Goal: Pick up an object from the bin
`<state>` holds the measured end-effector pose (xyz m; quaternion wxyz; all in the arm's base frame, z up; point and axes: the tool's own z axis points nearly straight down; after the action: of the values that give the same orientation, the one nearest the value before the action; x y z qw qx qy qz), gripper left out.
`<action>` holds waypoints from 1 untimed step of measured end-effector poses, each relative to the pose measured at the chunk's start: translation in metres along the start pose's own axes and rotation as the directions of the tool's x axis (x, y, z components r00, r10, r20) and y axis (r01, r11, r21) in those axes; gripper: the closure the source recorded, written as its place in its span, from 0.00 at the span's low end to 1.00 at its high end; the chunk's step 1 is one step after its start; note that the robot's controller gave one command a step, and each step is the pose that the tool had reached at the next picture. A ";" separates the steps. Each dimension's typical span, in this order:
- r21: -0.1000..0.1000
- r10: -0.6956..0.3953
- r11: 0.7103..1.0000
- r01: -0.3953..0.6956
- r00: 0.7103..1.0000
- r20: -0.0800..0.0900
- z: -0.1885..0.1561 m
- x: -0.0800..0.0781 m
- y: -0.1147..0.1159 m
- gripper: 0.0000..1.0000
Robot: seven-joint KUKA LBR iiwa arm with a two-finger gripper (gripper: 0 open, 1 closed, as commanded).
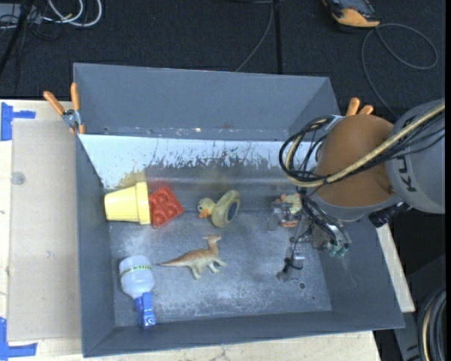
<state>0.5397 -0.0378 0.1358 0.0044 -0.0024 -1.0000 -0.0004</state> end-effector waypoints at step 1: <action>0.000 0.000 1.000 0.000 1.000 0.003 -0.003 -0.001 0.000 0.00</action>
Offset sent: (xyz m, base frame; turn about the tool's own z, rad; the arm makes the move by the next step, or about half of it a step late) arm -0.0076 0.0343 -0.0075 -0.0484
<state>0.5403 -0.0378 0.1387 0.0029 -0.0023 -1.0000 -0.0003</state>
